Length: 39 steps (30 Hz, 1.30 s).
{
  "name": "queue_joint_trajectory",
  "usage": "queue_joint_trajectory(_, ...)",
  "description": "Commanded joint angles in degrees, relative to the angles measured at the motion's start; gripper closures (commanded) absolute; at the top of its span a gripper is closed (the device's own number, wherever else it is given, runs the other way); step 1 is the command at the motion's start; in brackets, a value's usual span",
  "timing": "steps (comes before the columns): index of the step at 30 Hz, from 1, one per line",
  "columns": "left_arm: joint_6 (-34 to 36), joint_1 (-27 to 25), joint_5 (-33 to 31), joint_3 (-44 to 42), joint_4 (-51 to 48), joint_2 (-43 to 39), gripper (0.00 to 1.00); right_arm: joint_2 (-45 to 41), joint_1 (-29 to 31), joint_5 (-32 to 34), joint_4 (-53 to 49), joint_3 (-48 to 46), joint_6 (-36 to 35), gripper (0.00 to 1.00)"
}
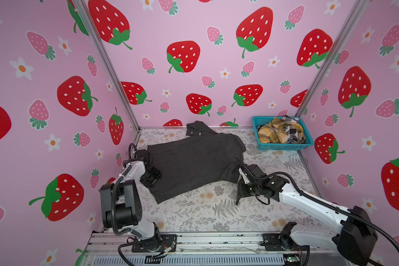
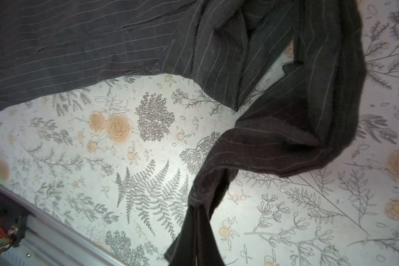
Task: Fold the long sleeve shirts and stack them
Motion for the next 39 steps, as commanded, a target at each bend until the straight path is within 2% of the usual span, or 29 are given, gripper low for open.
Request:
queue_joint_trajectory(1,-0.78,-0.01,-0.34,6.52,2.03,8.64,0.68,-1.88,0.00,5.06,-0.36,3.75,-0.16,1.00)
queue_joint_trajectory(5,-1.24,-1.90,-0.37,17.89,1.38,19.40,0.71,-8.51,1.01,4.76,-0.85,2.14,-0.50,1.00)
queue_joint_trajectory(8,-1.49,-4.23,3.85,27.87,0.56,26.32,0.73,-11.04,4.72,4.33,-1.79,2.35,-1.38,1.00)
queue_joint_trajectory(11,-1.36,-6.89,7.66,36.91,0.17,31.43,0.74,-9.41,9.72,4.80,-3.64,5.04,-1.93,1.00)
queue_joint_trajectory(14,-2.53,-8.71,9.61,41.45,-0.54,31.83,0.70,-5.10,15.32,0.09,-0.99,8.19,-4.48,1.00)
queue_joint_trajectory(17,-3.31,-8.72,7.60,37.81,-0.20,25.32,0.53,3.48,21.18,-5.43,3.32,13.59,-9.12,1.00)
queue_joint_trajectory(20,-4.35,-6.02,5.30,29.02,-0.09,15.26,0.46,15.18,24.87,-7.58,5.24,22.29,-15.65,1.00)
queue_joint_trajectory(24,-6.45,0.64,5.65,11.38,1.47,-0.24,0.43,30.08,25.15,-13.48,7.53,33.30,-22.29,1.00)
queue_joint_trajectory(27,-5.92,5.27,5.55,0.31,1.57,-10.75,0.40,40.53,25.43,-21.76,5.59,42.78,-25.97,0.99)
queue_joint_trajectory(29,-5.09,6.90,5.23,-4.75,1.12,-15.93,0.35,45.99,26.54,-22.27,0.96,48.79,-28.51,0.74)
queue_joint_trajectory(31,-4.14,7.30,5.32,-8.23,0.56,-18.84,0.32,44.95,26.63,-21.18,0.13,48.46,-29.10,0.56)
queue_joint_trajectory(34,-3.75,7.37,6.24,-11.60,0.05,-21.32,0.29,33.05,24.07,-18.90,6.39,36.91,-25.77,0.41)
queue_joint_trajectory(37,-3.38,7.36,7.38,-13.83,-0.05,-22.91,0.26,18.73,17.05,-14.76,10.76,24.34,-19.04,0.28)
queue_joint_trajectory(39,-3.25,7.31,8.18,-15.15,0.33,-23.15,0.21,10.77,10.84,-9.09,11.44,17.27,-14.01,0.18)
